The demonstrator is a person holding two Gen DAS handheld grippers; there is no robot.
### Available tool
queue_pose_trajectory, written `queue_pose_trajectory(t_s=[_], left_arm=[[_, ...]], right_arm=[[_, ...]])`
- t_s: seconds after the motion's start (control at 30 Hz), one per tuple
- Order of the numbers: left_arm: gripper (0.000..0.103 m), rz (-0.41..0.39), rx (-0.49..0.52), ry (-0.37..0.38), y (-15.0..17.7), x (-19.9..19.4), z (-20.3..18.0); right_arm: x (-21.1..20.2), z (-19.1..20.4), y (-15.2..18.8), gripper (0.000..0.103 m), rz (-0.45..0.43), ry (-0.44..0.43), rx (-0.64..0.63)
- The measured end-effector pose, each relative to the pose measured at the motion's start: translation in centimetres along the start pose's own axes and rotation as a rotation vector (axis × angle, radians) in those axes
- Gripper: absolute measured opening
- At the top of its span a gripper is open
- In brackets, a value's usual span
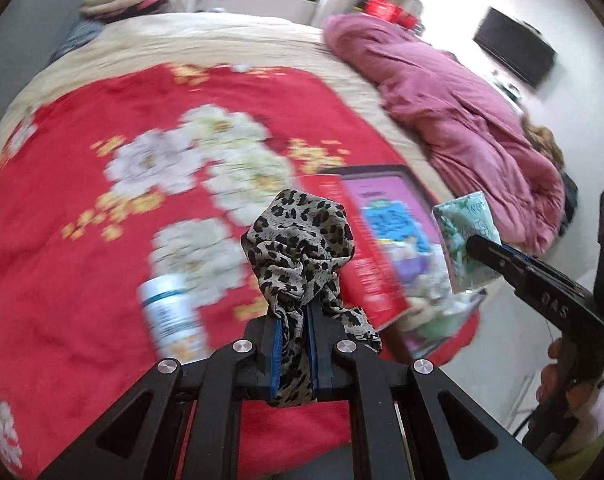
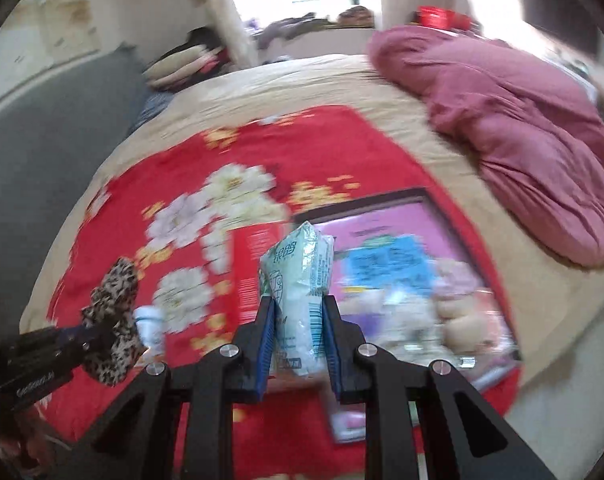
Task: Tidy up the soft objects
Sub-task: 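Carry the leopard scrunchie and tissue packet over the pink tray with both tools, then lower both items into the tray and open both tools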
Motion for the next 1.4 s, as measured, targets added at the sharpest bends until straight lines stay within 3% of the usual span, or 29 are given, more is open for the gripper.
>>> queue_pose_trajectory(t_s=[0.27,0.53,0.97,1.1,1.2,1.3,1.4], left_arm=[[0.01,0.08,0.168,0.016,-2.6,4.9,-10.4],[0.01,0.169,0.233,0.012,-3.9,10.2,-15.2],[0.013,0.241,0.257,-0.02,-4.3,15.0,-16.7],[0.013,0.249,0.259,-0.02,-4.1,15.6,-16.8],[0.015,0.247,0.251,-0.018,-4.2,15.6,-16.6],[0.022,0.238,0.249,-0.014,-4.2,15.3,-16.5],[0.037,0.223,0.251,-0.016,-4.2,14.8,-16.6]], right_arm=[[0.7,-9.4,0.4,0.024,0.034,-0.014,0.157],[3.1,-11.9,1.1,0.024,0.081,-0.062,0.178],[6.5,-12.6,1.1,0.026,0.132,-0.04,0.16],[6.4,-12.5,1.0,0.03,0.124,-0.013,0.131],[5.8,-12.3,0.9,0.038,0.106,0.023,0.105],[5.3,-12.6,0.9,0.045,0.101,0.034,0.106],[4.6,-13.2,0.9,0.048,0.091,0.035,0.123]])
Point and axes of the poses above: each gripper's, at about its wrist camera, not at the fingertips, and x roughly the way its jaws point, z to its left, y to its underside, the point moved 2 cm from there along x, roughly the way its jaws point, and after that the axes turned 8 degrees about z, right-handed, at the moved point
